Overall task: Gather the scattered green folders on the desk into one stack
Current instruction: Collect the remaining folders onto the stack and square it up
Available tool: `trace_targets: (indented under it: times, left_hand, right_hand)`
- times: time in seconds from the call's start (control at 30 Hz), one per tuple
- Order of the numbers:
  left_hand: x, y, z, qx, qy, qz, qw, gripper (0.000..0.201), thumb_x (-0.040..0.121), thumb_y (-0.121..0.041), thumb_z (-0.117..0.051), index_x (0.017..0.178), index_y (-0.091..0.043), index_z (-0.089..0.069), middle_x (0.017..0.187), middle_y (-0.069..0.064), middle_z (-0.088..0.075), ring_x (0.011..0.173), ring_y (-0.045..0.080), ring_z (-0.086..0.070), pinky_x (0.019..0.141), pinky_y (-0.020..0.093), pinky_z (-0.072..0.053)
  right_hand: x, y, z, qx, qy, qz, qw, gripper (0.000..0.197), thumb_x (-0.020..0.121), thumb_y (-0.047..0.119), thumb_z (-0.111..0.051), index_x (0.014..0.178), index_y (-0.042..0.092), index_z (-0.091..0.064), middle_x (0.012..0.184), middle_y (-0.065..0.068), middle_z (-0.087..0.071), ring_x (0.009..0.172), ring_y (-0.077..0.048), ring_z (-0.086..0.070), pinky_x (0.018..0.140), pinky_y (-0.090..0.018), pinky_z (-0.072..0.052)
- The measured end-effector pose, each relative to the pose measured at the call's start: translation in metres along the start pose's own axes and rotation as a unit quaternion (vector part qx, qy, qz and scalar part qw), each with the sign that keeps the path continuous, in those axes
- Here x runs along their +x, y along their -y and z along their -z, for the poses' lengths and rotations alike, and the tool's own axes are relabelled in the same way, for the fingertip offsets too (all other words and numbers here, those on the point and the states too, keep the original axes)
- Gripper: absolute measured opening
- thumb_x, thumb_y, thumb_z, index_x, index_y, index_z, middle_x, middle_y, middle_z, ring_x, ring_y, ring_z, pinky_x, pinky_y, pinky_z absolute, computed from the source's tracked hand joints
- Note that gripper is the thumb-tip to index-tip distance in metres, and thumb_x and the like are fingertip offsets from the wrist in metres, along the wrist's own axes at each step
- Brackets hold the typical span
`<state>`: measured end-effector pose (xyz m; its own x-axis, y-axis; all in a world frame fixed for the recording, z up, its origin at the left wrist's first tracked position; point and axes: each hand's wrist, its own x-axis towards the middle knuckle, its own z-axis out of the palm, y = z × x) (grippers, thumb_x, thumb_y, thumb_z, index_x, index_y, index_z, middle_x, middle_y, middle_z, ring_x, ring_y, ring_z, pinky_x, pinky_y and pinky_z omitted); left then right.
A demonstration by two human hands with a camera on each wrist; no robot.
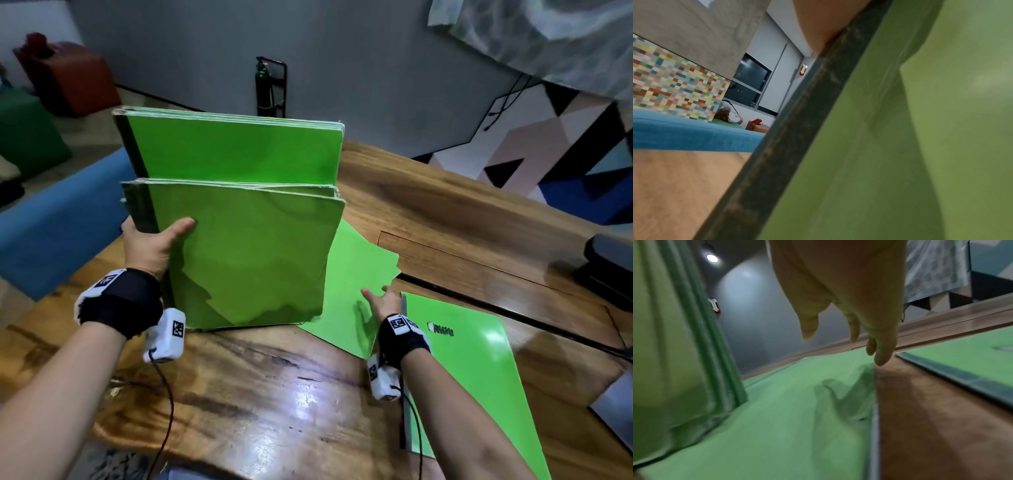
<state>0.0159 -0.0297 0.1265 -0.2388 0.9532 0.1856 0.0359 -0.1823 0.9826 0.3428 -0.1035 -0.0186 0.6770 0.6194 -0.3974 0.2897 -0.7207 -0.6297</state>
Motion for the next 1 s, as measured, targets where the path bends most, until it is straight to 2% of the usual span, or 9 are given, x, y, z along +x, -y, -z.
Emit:
trace_targets:
  times: [0.1, 0.17, 0.23, 0.4, 0.53, 0.7, 0.83, 0.9, 1.0]
  left_hand:
    - [0.011, 0.006, -0.002, 0.018, -0.014, 0.003, 1.000, 0.040, 0.079, -0.005, -0.066, 0.073, -0.031, -0.036, 0.048, -0.046, -0.051, 0.052, -0.028, -0.049, 0.055, -0.003, -0.041]
    - [0.017, 0.011, -0.002, 0.032, -0.028, 0.001, 0.999, 0.039, 0.078, -0.006, -0.067, 0.075, -0.032, -0.038, 0.055, -0.021, -0.063, 0.053, -0.026, -0.051, 0.058, 0.001, -0.044]
    - [0.021, 0.015, -0.004, 0.038, -0.034, -0.003, 0.999, 0.038, 0.077, -0.007, -0.068, 0.077, -0.033, -0.040, 0.074, -0.015, -0.054, 0.055, -0.023, -0.053, 0.064, 0.008, -0.045]
    - [0.033, 0.023, -0.007, 0.048, -0.048, 0.013, 0.998, 0.030, 0.074, -0.014, -0.073, 0.087, -0.024, -0.048, 0.079, -0.010, -0.048, 0.074, 0.007, -0.053, 0.080, 0.030, -0.044]
    - [0.039, 0.027, -0.008, 0.058, -0.035, 0.001, 0.998, 0.039, 0.054, -0.038, -0.075, 0.079, -0.020, -0.052, 0.075, -0.006, -0.053, 0.063, -0.002, -0.056, 0.062, 0.013, -0.050]
    - [0.030, 0.013, -0.016, 0.054, -0.061, -0.021, 0.996, 0.053, 0.041, -0.066, -0.071, 0.069, -0.029, -0.046, 0.054, -0.022, -0.062, 0.050, -0.024, -0.050, 0.051, -0.002, -0.040]
    - [0.025, 0.011, -0.019, 0.078, -0.061, -0.012, 0.995, 0.025, 0.080, -0.014, -0.067, 0.059, -0.022, -0.056, 0.042, -0.048, -0.043, 0.045, -0.025, -0.045, 0.046, 0.000, -0.038]
    - [0.020, 0.009, -0.020, 0.093, -0.046, -0.013, 0.995, 0.051, 0.083, -0.007, -0.063, 0.059, -0.053, -0.061, 0.042, -0.050, -0.041, 0.043, -0.025, -0.045, 0.045, 0.001, -0.037]
    - [0.015, 0.009, -0.018, 0.082, -0.038, -0.002, 0.996, 0.033, 0.085, -0.010, -0.061, 0.056, -0.020, -0.048, 0.041, -0.053, -0.036, 0.043, -0.028, -0.042, 0.046, -0.002, -0.037]
  right_hand:
    - [0.033, -0.004, 0.013, -0.021, -0.006, -0.008, 1.000, 0.069, 0.082, 0.033, -0.067, 0.134, -0.003, -0.040, 0.138, -0.022, -0.047, 0.127, -0.036, -0.045, 0.103, -0.039, -0.038]
    - [0.051, -0.003, 0.018, -0.026, -0.006, -0.018, 0.999, 0.068, 0.081, 0.032, -0.069, 0.131, -0.004, -0.040, 0.134, -0.023, -0.049, 0.124, -0.037, -0.046, 0.101, -0.040, -0.040]
    - [0.064, 0.000, 0.020, -0.040, -0.012, -0.037, 0.998, 0.078, 0.078, 0.037, -0.071, 0.135, -0.002, -0.034, 0.136, -0.024, -0.047, 0.125, -0.039, -0.045, 0.102, -0.044, -0.040]
    - [0.096, 0.013, 0.018, -0.090, -0.023, -0.078, 0.993, 0.103, 0.067, 0.056, -0.073, 0.142, 0.007, -0.023, 0.145, -0.023, -0.035, 0.136, -0.039, -0.026, 0.108, -0.050, -0.030]
    - [0.108, 0.025, 0.006, -0.072, -0.042, -0.121, 0.989, 0.112, 0.058, 0.044, -0.083, 0.142, 0.008, -0.018, 0.146, -0.021, -0.035, 0.136, -0.038, -0.028, 0.109, -0.051, -0.030]
    - [0.113, 0.034, 0.002, 0.008, -0.080, -0.149, 0.986, 0.091, 0.064, 0.024, -0.084, 0.132, -0.002, -0.030, 0.138, -0.023, -0.044, 0.130, -0.037, -0.038, 0.104, -0.047, -0.035]
    - [0.106, 0.032, 0.019, 0.086, -0.049, -0.165, 0.981, 0.070, 0.071, 0.017, -0.080, 0.127, -0.006, -0.045, 0.128, -0.025, -0.055, 0.118, -0.037, -0.054, 0.095, -0.041, -0.045]
    - [0.102, 0.029, 0.032, 0.103, -0.049, -0.164, 0.980, 0.068, 0.072, 0.018, -0.079, 0.126, -0.008, -0.049, 0.126, -0.024, -0.057, 0.116, -0.036, -0.056, 0.094, -0.040, -0.046]
    - [0.086, 0.016, 0.048, 0.110, -0.069, -0.154, 0.979, 0.066, 0.072, 0.019, -0.079, 0.126, -0.006, -0.051, 0.126, -0.024, -0.058, 0.116, -0.035, -0.057, 0.093, -0.037, -0.047]
